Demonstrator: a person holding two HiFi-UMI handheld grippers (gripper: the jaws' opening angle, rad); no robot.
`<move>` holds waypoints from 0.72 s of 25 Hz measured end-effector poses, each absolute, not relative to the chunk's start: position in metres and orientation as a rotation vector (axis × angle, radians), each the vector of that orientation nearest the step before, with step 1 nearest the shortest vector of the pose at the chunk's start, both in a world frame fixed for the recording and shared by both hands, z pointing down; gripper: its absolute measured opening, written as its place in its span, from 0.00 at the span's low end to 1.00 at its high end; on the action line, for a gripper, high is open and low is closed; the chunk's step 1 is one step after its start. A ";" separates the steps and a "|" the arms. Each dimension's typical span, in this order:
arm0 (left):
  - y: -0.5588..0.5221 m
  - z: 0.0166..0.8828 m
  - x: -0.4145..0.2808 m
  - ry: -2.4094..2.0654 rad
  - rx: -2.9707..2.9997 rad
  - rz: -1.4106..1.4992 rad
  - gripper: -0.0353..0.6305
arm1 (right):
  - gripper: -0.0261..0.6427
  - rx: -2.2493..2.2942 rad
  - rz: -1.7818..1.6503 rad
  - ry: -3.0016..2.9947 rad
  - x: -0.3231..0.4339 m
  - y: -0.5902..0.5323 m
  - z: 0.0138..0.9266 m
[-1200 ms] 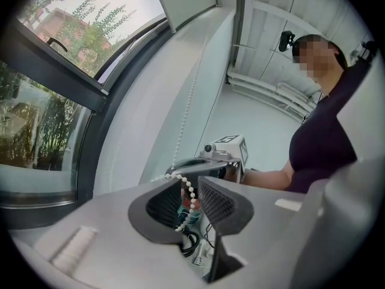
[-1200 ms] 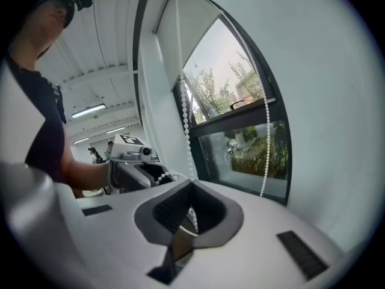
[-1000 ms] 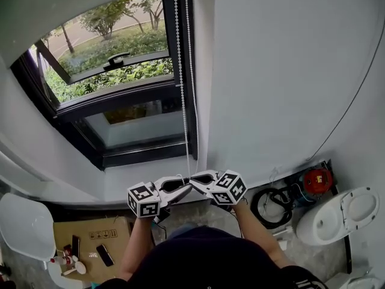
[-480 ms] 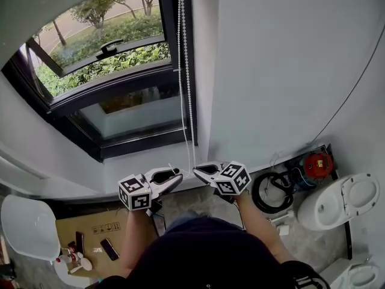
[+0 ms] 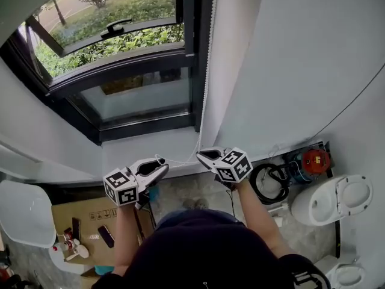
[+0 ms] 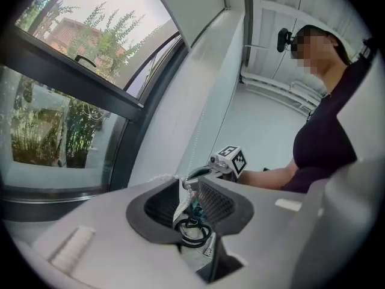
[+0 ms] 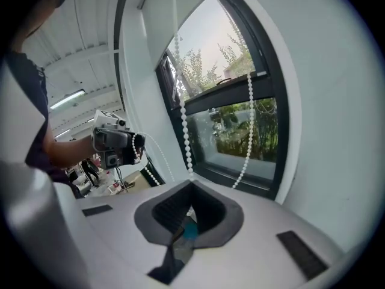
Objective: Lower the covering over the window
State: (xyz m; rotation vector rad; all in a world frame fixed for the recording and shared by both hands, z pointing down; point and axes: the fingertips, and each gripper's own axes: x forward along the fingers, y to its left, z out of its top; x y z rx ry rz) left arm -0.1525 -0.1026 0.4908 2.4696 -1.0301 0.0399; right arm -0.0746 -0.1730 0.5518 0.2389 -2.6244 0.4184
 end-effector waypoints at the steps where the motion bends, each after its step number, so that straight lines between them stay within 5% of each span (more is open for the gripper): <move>1: -0.100 0.489 -0.159 -1.043 2.470 0.035 0.19 | 0.06 0.240 0.416 -2.620 -0.077 -0.173 0.552; 18: -0.114 0.384 -0.192 -1.273 2.763 0.077 0.19 | 0.06 0.370 0.337 -2.601 -0.092 -0.185 0.554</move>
